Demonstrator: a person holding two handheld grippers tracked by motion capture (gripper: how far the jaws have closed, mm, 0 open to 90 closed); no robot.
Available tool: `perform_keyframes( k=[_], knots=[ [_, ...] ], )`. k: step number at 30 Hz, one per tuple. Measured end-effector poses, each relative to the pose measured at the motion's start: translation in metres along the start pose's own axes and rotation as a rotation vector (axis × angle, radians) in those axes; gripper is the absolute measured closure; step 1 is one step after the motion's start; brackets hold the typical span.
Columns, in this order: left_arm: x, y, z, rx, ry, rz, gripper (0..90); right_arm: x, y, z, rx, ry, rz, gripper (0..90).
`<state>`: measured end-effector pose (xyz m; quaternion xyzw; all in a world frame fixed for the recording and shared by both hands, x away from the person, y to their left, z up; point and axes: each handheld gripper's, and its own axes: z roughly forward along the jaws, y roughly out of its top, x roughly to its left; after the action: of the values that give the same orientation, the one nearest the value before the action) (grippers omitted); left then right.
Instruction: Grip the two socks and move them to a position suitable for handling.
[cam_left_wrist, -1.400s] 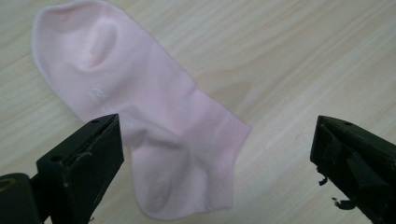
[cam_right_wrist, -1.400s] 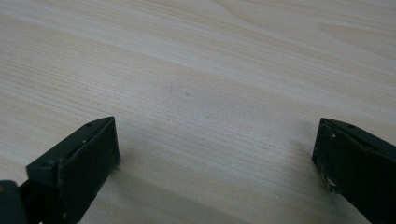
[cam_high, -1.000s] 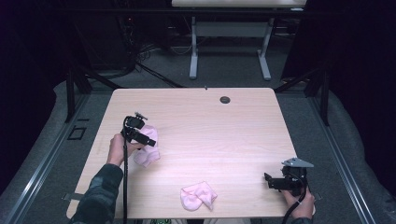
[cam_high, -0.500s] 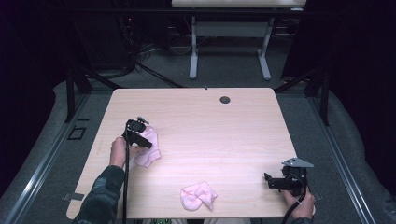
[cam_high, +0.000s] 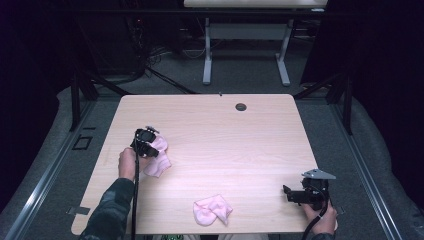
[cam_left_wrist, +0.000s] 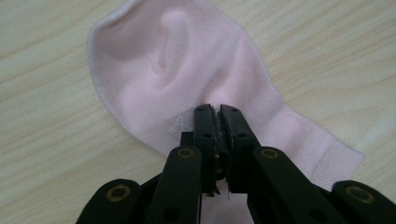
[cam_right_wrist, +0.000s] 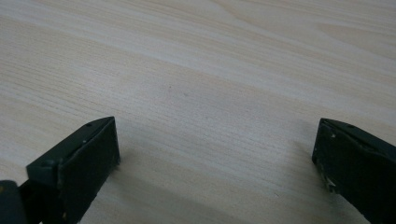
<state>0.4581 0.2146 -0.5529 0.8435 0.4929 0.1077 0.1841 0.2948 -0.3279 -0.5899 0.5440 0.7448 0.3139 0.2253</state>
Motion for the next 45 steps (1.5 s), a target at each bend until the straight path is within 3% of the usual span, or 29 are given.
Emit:
perform_keyframes(
  k=[5,14,19,28,33,45],
  knots=[
    [0.002,-0.005,-0.004,-0.028,-0.03,-0.03,85.7,0.0,0.0,0.0,-0.001,0.0,0.001,0.0],
    [-0.014,0.0,-0.04,-0.138,-0.1,0.0,85.4,0.0,0.0,0.0,-0.002,-0.002,0.001,0.0],
    [-0.036,0.004,-0.061,-0.204,-0.13,0.05,85.5,0.0,0.0,0.0,-0.002,-0.004,0.002,0.0],
    [-0.083,0.019,-0.086,-0.266,-0.184,0.173,85.5,0.0,0.0,0.0,-0.002,-0.005,0.004,0.0],
    [-0.106,0.026,-0.084,-0.266,-0.222,0.208,85.4,0.0,0.0,0.0,-0.003,-0.005,0.006,0.0],
    [-0.152,0.044,-0.046,-0.198,-0.31,0.255,85.4,0.0,0.0,0.0,-0.004,-0.005,0.006,0.0]
  ],
)
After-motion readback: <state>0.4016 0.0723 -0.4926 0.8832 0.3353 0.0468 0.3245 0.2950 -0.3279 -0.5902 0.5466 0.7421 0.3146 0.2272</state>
